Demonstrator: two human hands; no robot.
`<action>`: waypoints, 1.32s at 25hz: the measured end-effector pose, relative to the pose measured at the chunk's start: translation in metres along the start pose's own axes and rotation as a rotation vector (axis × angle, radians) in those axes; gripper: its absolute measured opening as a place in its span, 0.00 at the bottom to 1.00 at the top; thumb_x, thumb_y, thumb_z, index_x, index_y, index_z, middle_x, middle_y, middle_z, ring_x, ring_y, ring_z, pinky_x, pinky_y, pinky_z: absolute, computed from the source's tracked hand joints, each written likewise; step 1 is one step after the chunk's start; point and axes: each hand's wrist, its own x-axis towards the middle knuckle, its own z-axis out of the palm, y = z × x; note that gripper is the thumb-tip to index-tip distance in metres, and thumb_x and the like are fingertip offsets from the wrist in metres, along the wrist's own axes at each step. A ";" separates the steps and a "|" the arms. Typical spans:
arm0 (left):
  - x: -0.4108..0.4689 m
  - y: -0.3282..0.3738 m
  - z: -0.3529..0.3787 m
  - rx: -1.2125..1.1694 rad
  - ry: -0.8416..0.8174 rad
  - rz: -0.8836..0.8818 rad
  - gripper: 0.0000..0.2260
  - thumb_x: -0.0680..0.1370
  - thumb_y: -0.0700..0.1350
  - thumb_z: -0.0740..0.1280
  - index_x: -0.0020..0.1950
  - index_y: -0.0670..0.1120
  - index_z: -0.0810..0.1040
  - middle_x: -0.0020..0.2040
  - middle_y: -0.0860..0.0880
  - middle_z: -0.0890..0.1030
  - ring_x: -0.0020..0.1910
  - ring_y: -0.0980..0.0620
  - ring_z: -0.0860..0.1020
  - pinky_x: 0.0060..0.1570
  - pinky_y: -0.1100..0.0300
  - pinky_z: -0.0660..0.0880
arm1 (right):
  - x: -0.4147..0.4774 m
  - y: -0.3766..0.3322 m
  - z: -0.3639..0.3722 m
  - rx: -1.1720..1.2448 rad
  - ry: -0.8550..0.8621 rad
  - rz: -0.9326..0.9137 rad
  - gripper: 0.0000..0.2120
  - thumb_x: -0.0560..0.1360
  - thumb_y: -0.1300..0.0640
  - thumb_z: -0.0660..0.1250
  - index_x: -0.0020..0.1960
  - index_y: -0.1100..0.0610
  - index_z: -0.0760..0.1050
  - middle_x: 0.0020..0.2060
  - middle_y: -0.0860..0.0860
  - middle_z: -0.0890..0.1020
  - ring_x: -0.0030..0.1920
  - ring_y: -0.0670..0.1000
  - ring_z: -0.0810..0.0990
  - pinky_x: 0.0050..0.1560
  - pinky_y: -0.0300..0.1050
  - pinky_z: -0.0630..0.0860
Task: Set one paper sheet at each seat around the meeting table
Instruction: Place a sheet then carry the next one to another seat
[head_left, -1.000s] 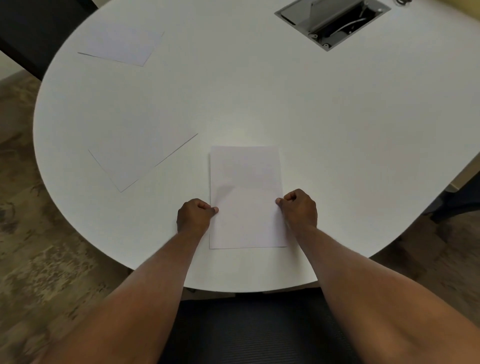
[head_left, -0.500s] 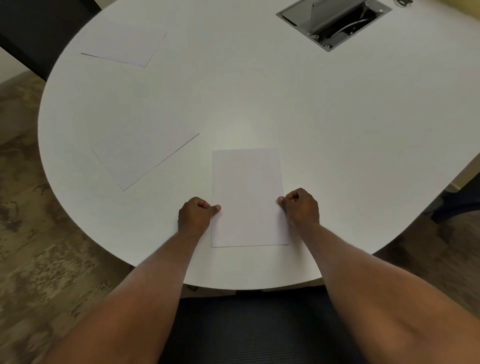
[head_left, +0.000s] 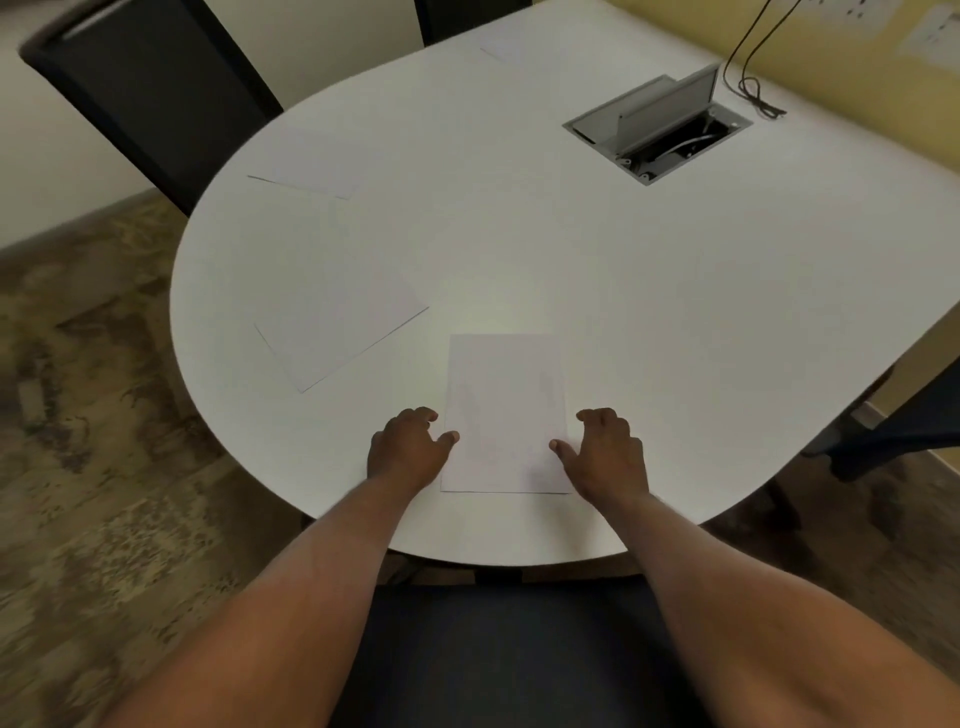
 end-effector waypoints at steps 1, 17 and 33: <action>-0.009 0.003 -0.007 0.032 -0.004 0.023 0.24 0.77 0.60 0.66 0.69 0.49 0.74 0.66 0.48 0.78 0.65 0.47 0.75 0.65 0.49 0.70 | -0.006 -0.004 -0.010 -0.030 0.003 -0.029 0.30 0.77 0.39 0.64 0.71 0.57 0.68 0.68 0.53 0.72 0.67 0.57 0.70 0.63 0.55 0.70; -0.072 -0.038 -0.144 0.161 0.090 0.202 0.31 0.79 0.63 0.60 0.78 0.49 0.63 0.79 0.48 0.64 0.78 0.49 0.60 0.73 0.49 0.60 | -0.079 -0.125 -0.098 -0.070 0.101 -0.120 0.39 0.79 0.34 0.55 0.81 0.55 0.50 0.80 0.52 0.55 0.80 0.53 0.50 0.78 0.61 0.48; -0.019 -0.242 -0.288 0.217 0.049 0.293 0.32 0.78 0.63 0.61 0.79 0.50 0.61 0.80 0.49 0.61 0.80 0.47 0.56 0.76 0.45 0.57 | -0.110 -0.361 -0.013 -0.019 0.156 -0.011 0.40 0.79 0.34 0.55 0.81 0.55 0.48 0.81 0.52 0.53 0.80 0.53 0.49 0.78 0.61 0.47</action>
